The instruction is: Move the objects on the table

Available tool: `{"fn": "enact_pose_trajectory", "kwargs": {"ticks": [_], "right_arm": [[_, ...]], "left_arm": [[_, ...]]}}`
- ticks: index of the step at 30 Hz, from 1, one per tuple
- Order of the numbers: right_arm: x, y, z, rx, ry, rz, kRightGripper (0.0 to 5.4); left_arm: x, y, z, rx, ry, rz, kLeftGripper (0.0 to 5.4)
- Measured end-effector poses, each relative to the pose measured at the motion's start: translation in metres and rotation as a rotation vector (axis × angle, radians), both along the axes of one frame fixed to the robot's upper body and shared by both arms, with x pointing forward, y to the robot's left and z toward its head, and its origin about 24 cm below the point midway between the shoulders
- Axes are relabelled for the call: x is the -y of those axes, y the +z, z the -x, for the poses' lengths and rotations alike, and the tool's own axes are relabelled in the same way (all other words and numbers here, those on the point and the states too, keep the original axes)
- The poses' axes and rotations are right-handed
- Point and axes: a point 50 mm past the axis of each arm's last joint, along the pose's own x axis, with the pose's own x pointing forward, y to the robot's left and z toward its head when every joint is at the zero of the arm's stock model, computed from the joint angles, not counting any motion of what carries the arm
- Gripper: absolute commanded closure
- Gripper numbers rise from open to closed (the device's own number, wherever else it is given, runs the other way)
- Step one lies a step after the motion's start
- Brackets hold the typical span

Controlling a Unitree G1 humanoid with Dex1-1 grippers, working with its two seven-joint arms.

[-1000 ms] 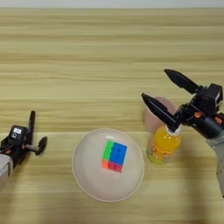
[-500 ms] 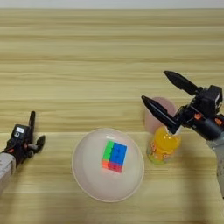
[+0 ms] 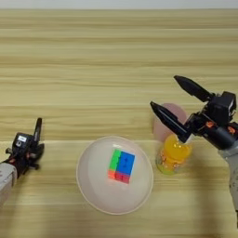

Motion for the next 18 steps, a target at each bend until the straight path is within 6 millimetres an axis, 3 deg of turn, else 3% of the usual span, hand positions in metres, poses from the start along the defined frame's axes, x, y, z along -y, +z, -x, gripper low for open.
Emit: {"fn": "enact_pose_trajectory", "kwargs": {"ticks": [5,18], "right_arm": [[-0.0006,0.0000,0.0001,0.009,-0.002,-0.005,0.00],[-0.0016,-0.0018,-0.0005,0.004,-0.006,-0.002,0.00]], "left_arm": [[0.0003,-0.0001,0.0002,-0.001,-0.005,0.003,4.27],[0.0007,-0.0002,0.0002,0.004,-0.012,0.002,4.31]]}}
